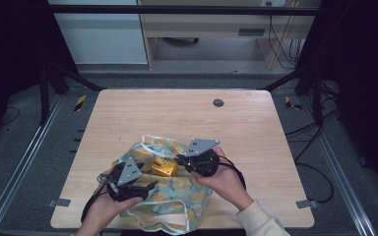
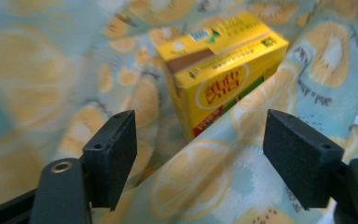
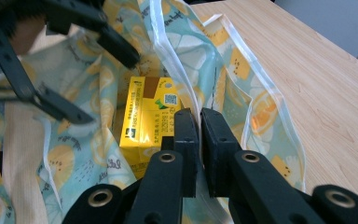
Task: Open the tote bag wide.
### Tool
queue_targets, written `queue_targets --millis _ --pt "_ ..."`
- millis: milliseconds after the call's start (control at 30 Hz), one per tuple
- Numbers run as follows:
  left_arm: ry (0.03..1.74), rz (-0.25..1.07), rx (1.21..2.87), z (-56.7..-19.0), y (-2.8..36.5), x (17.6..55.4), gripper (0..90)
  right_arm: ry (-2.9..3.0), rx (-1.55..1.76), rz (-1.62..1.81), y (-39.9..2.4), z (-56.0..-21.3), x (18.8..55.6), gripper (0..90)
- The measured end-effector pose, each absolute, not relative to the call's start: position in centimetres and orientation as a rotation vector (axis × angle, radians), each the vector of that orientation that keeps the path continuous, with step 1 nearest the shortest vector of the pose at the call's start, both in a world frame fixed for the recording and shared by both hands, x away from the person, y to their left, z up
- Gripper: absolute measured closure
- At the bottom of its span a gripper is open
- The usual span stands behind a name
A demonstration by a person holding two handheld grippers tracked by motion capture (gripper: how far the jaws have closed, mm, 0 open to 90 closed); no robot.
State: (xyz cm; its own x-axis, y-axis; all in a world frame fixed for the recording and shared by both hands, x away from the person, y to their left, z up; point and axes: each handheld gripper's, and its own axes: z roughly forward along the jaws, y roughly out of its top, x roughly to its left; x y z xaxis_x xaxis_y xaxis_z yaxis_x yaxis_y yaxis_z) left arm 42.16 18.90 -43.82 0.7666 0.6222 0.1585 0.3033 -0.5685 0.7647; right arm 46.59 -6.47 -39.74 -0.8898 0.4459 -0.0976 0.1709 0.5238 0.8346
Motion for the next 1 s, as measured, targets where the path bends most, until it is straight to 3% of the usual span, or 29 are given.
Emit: queue_targets --millis 200,733,1000 --pt "0.666 0.482 2.273 -45.3 18.2 42.4 29.0 2.461 0.529 1.318 -6.5 -39.5 46.8 85.1" --pt "0.642 0.578 2.275 -43.8 19.6 41.0 86.8 2.422 0.628 1.274 -6.1 -39.6 49.1 89.8" --pt "0.656 0.558 2.218 -43.0 20.5 40.8 89.2 2.454 0.739 1.241 -5.8 -39.8 52.9 90.0"
